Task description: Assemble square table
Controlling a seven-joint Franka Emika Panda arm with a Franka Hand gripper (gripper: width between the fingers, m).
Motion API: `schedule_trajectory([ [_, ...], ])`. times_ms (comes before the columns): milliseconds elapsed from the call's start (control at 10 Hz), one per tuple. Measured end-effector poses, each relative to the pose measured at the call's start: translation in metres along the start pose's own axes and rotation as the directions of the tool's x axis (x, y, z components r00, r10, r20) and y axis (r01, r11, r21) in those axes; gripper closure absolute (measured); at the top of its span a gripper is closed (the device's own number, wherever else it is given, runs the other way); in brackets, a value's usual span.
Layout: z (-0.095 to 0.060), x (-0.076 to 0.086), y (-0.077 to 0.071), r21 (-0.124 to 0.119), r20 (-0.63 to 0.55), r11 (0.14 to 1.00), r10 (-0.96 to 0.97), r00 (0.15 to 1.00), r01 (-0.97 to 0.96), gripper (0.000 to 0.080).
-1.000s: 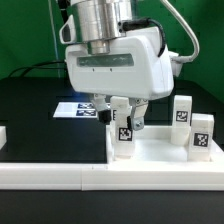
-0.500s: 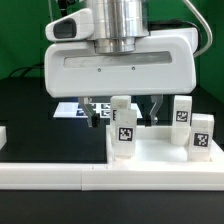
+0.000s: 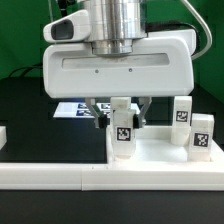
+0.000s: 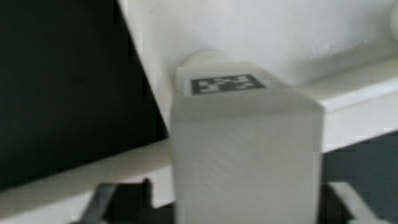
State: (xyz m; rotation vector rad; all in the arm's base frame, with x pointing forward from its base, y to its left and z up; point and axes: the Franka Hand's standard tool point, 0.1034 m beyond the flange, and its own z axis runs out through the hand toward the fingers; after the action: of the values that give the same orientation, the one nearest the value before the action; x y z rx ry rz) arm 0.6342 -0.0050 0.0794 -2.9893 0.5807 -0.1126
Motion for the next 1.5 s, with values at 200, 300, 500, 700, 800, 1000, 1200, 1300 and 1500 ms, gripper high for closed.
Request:
schedule_trajectory([
  [200, 0.000, 0.000, 0.001, -0.001, 0.000, 0.992, 0.125, 0.992, -0.125, 0.0512],
  [300, 0.001, 0.000, 0.002, -0.003, 0.000, 0.981, 0.195, 0.981, -0.195, 0.0511],
  [500, 0.001, 0.001, 0.006, -0.010, 0.005, 0.914, 0.405, 0.914, -0.405, 0.0511],
  [700, -0.002, -0.004, 0.004, -0.059, 0.037, 0.691, 0.722, 0.691, -0.720, 0.0511],
  [800, 0.001, -0.006, 0.002, -0.084, 0.028, 0.532, 0.847, 0.532, -0.843, 0.0509],
  [1000, 0.001, -0.005, 0.006, -0.096, 0.019, 0.266, 0.964, 0.265, -0.959, 0.0508],
  [1200, 0.002, -0.006, 0.006, -0.096, 0.014, 0.229, 0.973, 0.229, -0.969, 0.0508],
  [1300, 0.002, -0.006, 0.006, -0.096, 0.015, 0.250, 0.968, 0.250, -0.964, 0.0395],
  [1500, -0.001, -0.002, -0.004, -0.034, -0.017, 0.528, 0.849, 0.529, -0.848, 0.0183],
])
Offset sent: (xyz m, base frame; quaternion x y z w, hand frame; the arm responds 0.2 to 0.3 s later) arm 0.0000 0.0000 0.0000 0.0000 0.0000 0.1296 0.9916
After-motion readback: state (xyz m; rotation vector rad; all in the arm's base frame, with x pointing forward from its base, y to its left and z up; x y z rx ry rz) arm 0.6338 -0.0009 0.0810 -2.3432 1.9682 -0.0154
